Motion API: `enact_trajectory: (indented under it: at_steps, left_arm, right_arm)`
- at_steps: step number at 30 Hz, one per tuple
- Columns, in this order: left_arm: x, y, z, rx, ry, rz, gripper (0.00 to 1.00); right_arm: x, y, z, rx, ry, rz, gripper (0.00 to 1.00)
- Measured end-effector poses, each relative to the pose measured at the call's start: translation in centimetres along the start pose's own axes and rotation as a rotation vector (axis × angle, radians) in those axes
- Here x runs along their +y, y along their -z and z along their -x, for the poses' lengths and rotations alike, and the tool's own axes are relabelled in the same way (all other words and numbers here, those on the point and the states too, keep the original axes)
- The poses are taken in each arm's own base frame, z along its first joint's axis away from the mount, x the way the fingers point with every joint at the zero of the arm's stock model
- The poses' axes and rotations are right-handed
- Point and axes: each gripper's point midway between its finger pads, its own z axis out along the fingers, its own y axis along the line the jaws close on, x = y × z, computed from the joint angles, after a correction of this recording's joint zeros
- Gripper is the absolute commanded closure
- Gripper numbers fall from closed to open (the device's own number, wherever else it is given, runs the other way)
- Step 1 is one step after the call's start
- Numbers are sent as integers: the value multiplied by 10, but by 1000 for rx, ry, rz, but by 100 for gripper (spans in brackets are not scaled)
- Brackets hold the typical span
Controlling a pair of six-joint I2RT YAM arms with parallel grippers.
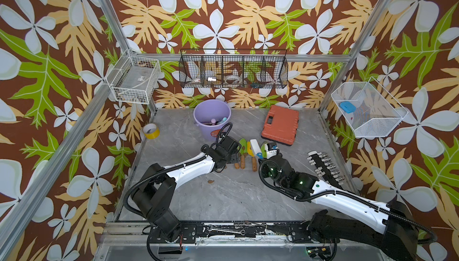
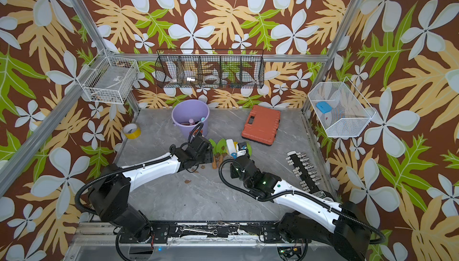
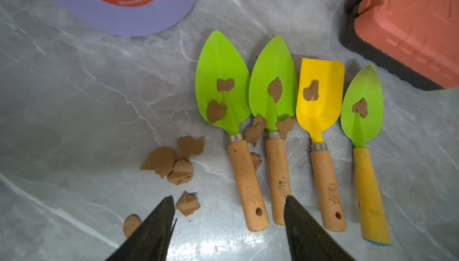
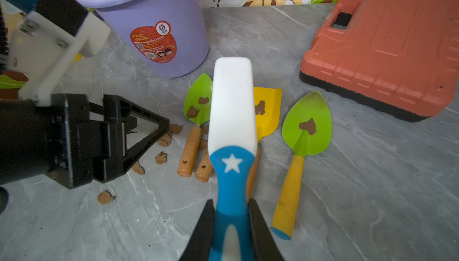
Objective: Brush the soil off the hand trowel and place it into the bucket
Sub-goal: Pick up the hand trowel from the center of the board.
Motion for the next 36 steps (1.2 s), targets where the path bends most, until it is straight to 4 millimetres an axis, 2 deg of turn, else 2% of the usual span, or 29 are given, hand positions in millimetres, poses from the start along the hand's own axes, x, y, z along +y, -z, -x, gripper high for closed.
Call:
enact_trajectory:
  at_steps: [7,10,15,17,21,23,24,33,36]
  left_arm:
    - [-13,-23,-14,56,-20,-8,36]
    - [-14,-34,-22,85,-27,1,36]
    - [-11,-52,-33,119,-38,30,42]
    - [-9,-55,-35,124,-41,40,49]
    - [-8,-58,-33,116,-44,58,54]
    - [-7,-59,-32,111,-48,66,66]
    - [-6,-59,-32,110,-48,69,69]
    - [-1,-68,-37,122,-60,99,64]
    - [0,-69,-37,122,-63,104,68]
  right_arm:
    - [-5,1,-1,-7,-17,10,100]
    - [-7,1,-2,-9,-20,10,100]
    - [-10,1,-6,-9,-21,8,100]
    - [-12,2,-8,-9,-21,8,100]
    - [-13,2,-8,-12,-25,6,100]
    - [-14,3,-7,-14,-26,4,100]
    - [-15,3,-7,-14,-27,4,100]
    - [-14,-1,-8,-12,-27,3,100]
    - [-13,-1,-7,-13,-27,4,100]
